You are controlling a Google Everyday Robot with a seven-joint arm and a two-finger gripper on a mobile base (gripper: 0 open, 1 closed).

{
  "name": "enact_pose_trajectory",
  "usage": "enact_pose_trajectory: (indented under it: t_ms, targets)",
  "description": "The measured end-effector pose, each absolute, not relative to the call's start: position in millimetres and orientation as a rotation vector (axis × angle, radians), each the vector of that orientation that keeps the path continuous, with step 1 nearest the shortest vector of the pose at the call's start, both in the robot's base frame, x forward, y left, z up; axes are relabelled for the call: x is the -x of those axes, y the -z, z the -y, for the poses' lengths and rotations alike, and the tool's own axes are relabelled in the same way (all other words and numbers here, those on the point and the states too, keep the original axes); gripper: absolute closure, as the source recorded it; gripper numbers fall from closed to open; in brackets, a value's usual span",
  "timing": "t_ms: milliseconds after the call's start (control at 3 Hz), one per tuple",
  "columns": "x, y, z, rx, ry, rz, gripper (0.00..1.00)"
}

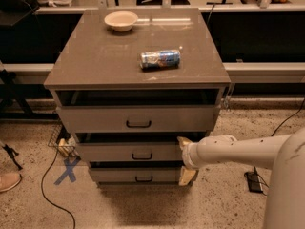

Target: Open middle drawer

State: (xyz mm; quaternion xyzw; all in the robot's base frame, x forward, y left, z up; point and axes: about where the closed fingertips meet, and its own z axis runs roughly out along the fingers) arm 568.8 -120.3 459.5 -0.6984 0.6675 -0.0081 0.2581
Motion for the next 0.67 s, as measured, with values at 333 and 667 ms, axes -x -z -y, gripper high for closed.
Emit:
enact_pose_trajectory:
  t_ms: [333, 667]
  targets:
    - [-588.1, -451.3, 109.6, 1.915, 0.012, -1.801, 0.00]
    - [-607.8, -440.9, 98.6, 1.940, 0.000, -1.808, 0.00]
